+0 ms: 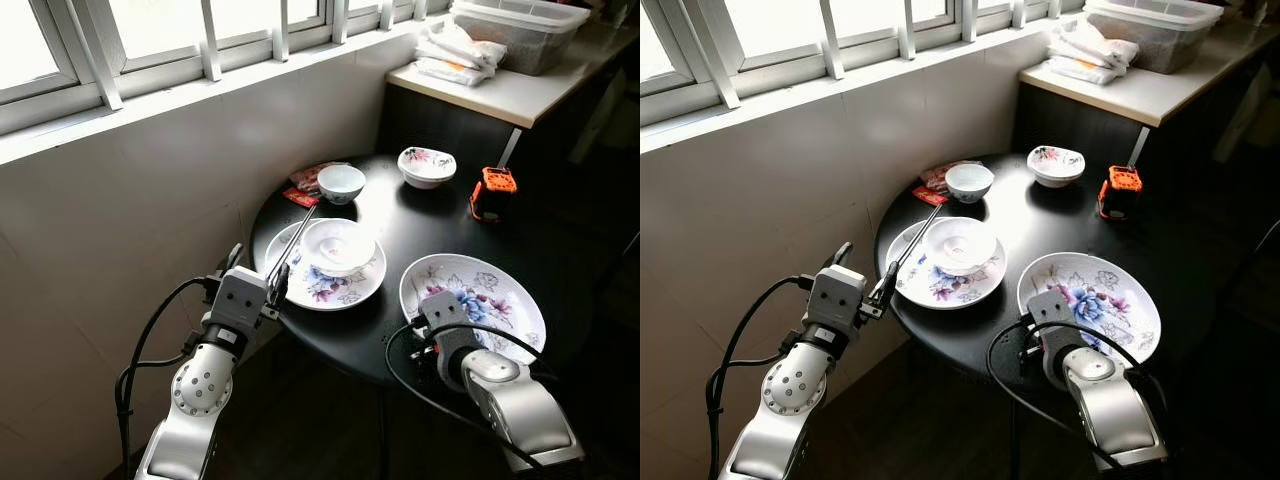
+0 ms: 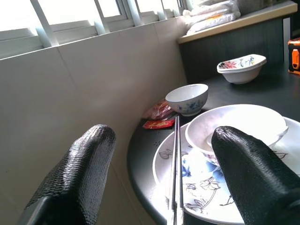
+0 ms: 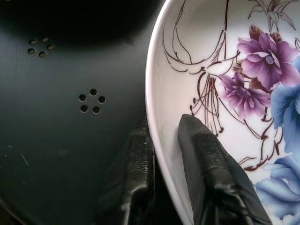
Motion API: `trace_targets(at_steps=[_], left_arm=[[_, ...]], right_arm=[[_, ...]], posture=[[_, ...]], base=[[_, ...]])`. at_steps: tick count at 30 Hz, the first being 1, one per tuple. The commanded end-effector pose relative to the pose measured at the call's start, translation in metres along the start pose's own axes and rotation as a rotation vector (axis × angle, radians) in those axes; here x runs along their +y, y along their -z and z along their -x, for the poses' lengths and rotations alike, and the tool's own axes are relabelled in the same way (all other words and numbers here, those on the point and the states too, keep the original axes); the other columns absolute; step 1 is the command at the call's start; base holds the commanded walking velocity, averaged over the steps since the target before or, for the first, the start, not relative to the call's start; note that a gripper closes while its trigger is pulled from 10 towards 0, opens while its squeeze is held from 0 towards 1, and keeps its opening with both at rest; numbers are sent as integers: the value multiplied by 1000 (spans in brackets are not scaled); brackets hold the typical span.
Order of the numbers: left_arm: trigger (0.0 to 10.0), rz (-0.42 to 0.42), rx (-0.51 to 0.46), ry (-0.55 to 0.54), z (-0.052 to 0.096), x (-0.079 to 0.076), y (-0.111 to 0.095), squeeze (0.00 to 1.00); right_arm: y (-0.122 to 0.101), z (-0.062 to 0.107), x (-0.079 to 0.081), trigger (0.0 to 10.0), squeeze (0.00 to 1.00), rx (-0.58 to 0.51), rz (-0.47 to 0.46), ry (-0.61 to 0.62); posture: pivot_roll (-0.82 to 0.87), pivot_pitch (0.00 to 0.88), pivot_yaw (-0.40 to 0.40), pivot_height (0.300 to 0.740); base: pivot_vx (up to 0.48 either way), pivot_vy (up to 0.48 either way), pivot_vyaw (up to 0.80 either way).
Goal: Kitchen organization
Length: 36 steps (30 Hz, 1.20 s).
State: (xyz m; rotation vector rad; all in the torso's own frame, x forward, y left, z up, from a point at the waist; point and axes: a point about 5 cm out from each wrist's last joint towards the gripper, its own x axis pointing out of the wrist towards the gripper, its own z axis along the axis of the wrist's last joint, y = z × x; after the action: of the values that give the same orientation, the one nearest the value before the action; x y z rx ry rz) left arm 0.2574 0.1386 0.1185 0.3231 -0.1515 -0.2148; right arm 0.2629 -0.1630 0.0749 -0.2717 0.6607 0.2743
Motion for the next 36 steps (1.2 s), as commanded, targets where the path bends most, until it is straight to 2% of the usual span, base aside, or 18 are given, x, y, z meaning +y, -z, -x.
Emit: trace_targets(at_steps=[1,2,4,5,9,11,13,18,20,22,23,27,30,34,35,36], left_arm=[[10000,-1,4,6,-1,-1,-1,0],[10000,-1,5,7,-1,-1,-1,0],[10000,-1,6,7,-1,-1,-1,0],[10000,-2,8,8,-1,-1,0,0],[10000,-2,11,7,-1,-1,0,0],[10000,-1,14,5,-1,-1,0,0],[10000,-1,14,5,-1,-1,0,0],[10000,0,17,4,0,0,0,0],[10000,0,19,4,0,0,1,0],[10000,0,19,5,0,0,1,0],[10000,1,20,5,0,-1,0,0],[10000,2,21,4,0,-1,0,0],[10000,3,22,2,0,-1,1,0],[10000,5,23,0,-1,-1,1,0],[10000,5,22,-1,-1,-1,1,0],[10000,3,18,-5,-1,-1,0,0]], right_arm=[[5,0,0,4235,0,29,-11,-2],[5,0,-1,3412,0,31,-8,1],[5,0,-1,3412,0,31,-7,1],[5,0,-1,0,0,28,-4,1],[3,1,-2,0,0,16,34,18],[-1,2,-8,0,0,-13,88,94],[-2,2,-10,0,0,-18,94,108],[-24,9,-25,0,0,-132,303,331],[-30,12,-26,0,0,-170,371,381],[-31,13,-26,0,0,-180,391,395],[-32,13,-22,0,0,-192,437,400],[-32,13,-19,0,0,-205,462,404],[-40,15,-20,0,0,-269,513,445],[-59,23,-17,0,0,-423,531,471],[-64,25,-16,0,0,-458,516,476],[-73,29,-12,0,0,-539,488,463]], posture=[[60,0,-37,740],[60,0,-36,740],[60,0,-36,740],[60,0,-37,740],[62,0,-37,740],[62,0,-37,740],[62,0,-37,740],[64,0,-34,740],[62,0,-33,740],[62,0,-33,740],[63,0,-34,740],[64,0,-35,740],[61,0,-36,740],[60,0,-35,740],[59,0,-34,740],[59,0,-34,740]], base=[[0,0,0],[0,0,0],[0,0,0],[0,0,0],[0,0,0],[0,0,0],[0,0,0],[0,0,0],[0,0,0],[0,0,0],[0,0,0],[0,0,0],[0,0,0],[0,0,0],[0,0,0],[0,0,0]])
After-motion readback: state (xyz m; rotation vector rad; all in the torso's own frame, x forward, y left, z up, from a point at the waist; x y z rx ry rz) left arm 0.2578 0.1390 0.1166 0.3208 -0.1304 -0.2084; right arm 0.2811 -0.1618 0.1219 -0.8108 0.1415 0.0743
